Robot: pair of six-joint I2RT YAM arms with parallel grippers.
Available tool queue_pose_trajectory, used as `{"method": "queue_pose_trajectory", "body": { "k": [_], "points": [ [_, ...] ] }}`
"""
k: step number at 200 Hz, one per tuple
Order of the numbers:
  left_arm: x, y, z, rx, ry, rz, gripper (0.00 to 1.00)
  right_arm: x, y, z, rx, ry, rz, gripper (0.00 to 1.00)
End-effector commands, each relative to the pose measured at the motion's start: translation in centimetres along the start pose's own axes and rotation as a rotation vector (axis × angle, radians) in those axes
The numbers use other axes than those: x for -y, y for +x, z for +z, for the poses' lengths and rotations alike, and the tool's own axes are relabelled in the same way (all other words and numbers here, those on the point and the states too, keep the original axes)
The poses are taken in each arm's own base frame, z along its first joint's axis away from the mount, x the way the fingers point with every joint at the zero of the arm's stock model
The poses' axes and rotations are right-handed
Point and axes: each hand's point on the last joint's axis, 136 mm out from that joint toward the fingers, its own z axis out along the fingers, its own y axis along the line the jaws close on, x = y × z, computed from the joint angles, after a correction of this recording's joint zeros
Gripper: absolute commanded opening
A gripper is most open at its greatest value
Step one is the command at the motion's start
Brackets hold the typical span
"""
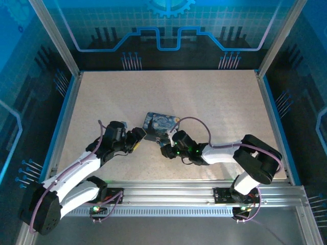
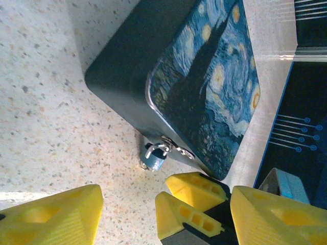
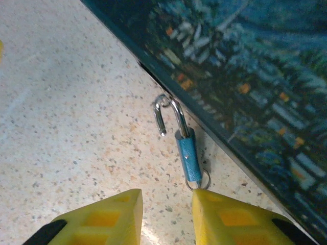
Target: Unlock the padlock with the key
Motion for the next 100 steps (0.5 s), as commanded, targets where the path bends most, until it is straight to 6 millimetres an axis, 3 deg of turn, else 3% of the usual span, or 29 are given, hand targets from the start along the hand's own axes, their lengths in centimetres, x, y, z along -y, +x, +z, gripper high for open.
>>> {"method": "queue_pose_trajectory", "body": {
  "k": [1, 38, 78, 100],
  "points": [
    [-0.1, -0.6, -0.6, -0.016, -0.013, 0.046, 0.72, 0.5, -0.9, 0.2, 0.015, 0.020, -0.013, 0.37],
    [0.2, -4.2, -0.2, 0.002, -0.041, 0.090, 0.79, 1.4, -1.1, -0.2, 0.021, 0.026, -0.009, 0.38],
    [1.7, -6.3, 2.8, -0.093, -0.030, 0.133, 0.79, 1.8, -1.4, -0.5, 0.029, 0.010, -0.010, 0.42],
    [1.5, -6.9, 4.5, -0.121, -0.054, 0.140, 0.78, 2.0, -1.6, -0.6, 0.036, -0.005, -0.010, 0.44]
  ]
}}
